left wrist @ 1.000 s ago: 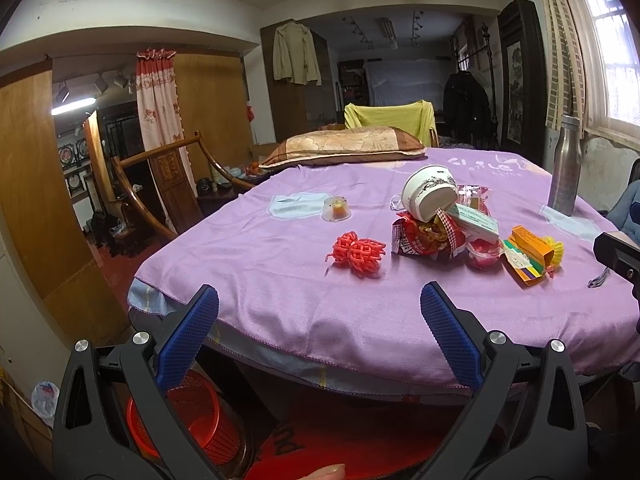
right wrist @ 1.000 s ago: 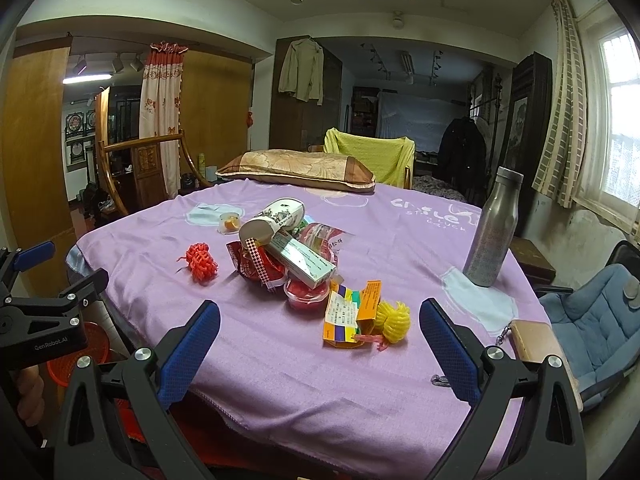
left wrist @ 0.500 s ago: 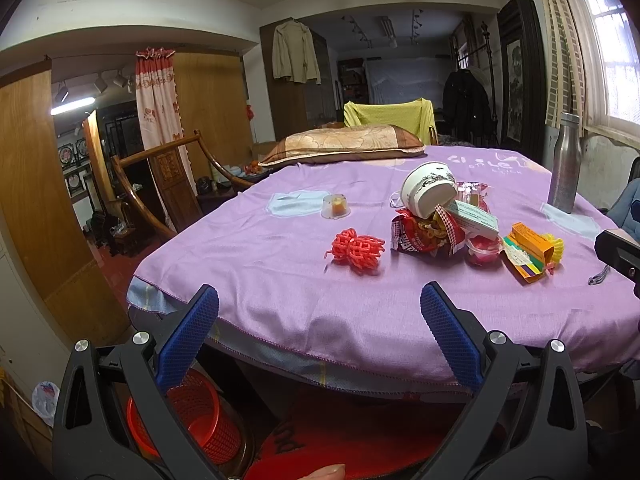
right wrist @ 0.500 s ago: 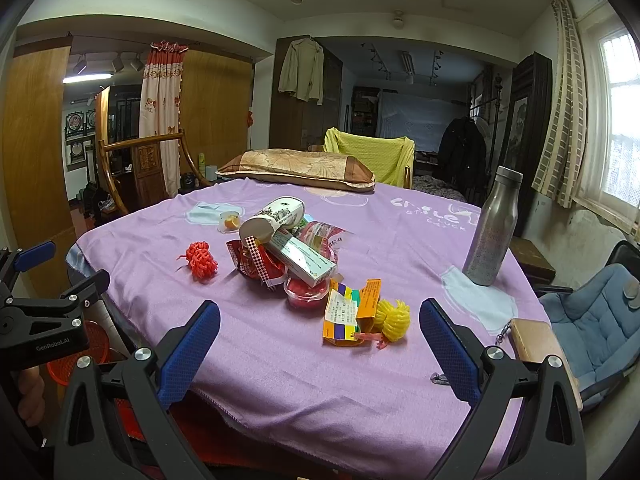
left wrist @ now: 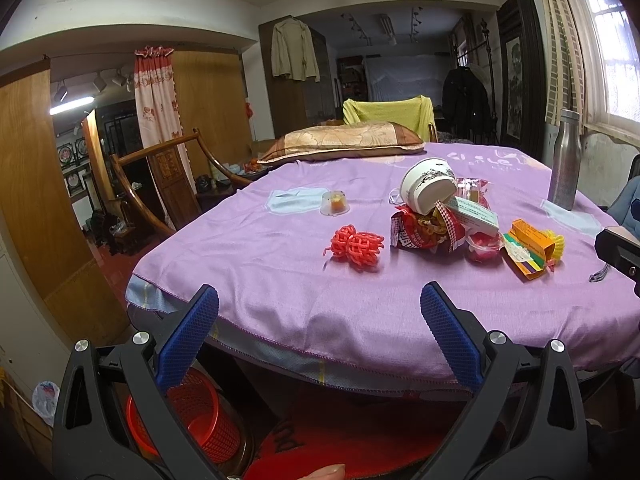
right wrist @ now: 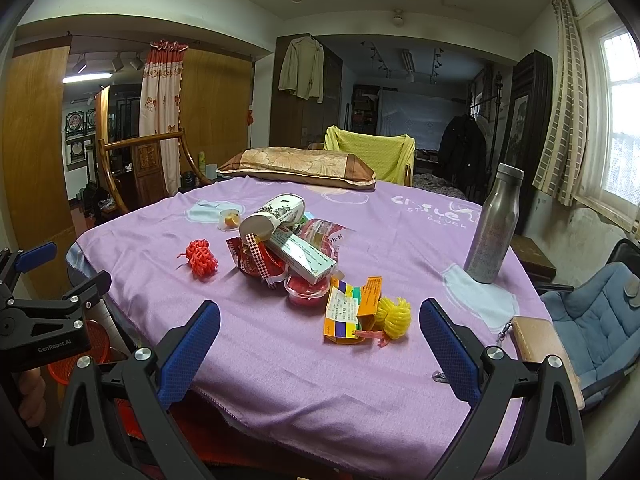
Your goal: Collect trash
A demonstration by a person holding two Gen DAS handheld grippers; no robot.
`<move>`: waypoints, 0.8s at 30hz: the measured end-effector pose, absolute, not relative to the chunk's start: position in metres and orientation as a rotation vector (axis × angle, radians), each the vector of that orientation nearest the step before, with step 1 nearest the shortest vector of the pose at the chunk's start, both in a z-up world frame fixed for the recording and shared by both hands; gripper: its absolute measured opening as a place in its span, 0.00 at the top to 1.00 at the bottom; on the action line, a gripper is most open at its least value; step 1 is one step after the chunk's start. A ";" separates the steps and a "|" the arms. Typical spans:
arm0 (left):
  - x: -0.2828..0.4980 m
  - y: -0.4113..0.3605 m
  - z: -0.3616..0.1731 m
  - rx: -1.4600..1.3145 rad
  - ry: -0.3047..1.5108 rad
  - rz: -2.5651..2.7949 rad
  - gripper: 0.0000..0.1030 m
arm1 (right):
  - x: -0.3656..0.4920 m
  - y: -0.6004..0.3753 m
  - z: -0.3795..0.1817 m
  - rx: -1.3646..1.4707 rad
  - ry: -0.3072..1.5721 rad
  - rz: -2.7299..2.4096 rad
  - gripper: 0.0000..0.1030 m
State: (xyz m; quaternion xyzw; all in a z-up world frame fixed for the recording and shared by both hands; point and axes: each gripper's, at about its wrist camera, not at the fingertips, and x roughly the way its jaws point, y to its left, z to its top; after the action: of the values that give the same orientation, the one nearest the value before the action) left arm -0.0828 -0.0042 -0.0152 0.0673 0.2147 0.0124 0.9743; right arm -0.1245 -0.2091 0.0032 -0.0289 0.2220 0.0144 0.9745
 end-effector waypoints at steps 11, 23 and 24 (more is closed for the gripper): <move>-0.076 -0.003 -0.027 0.138 0.470 0.022 0.06 | -0.122 -0.207 -0.009 -0.049 0.480 0.033 0.05; -0.043 -0.001 -0.050 0.150 0.569 0.032 0.06 | -0.083 -0.221 -0.036 -0.011 0.597 0.032 0.05; -0.039 -0.001 -0.052 0.152 0.576 0.035 0.06 | -0.077 -0.223 -0.039 -0.005 0.610 0.032 0.05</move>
State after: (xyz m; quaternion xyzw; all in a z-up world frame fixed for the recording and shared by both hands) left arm -0.0392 -0.0014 -0.0522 0.0749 0.2837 0.0173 0.9558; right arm -0.0774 -0.2226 -0.0391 -0.0026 0.3002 0.0157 0.9537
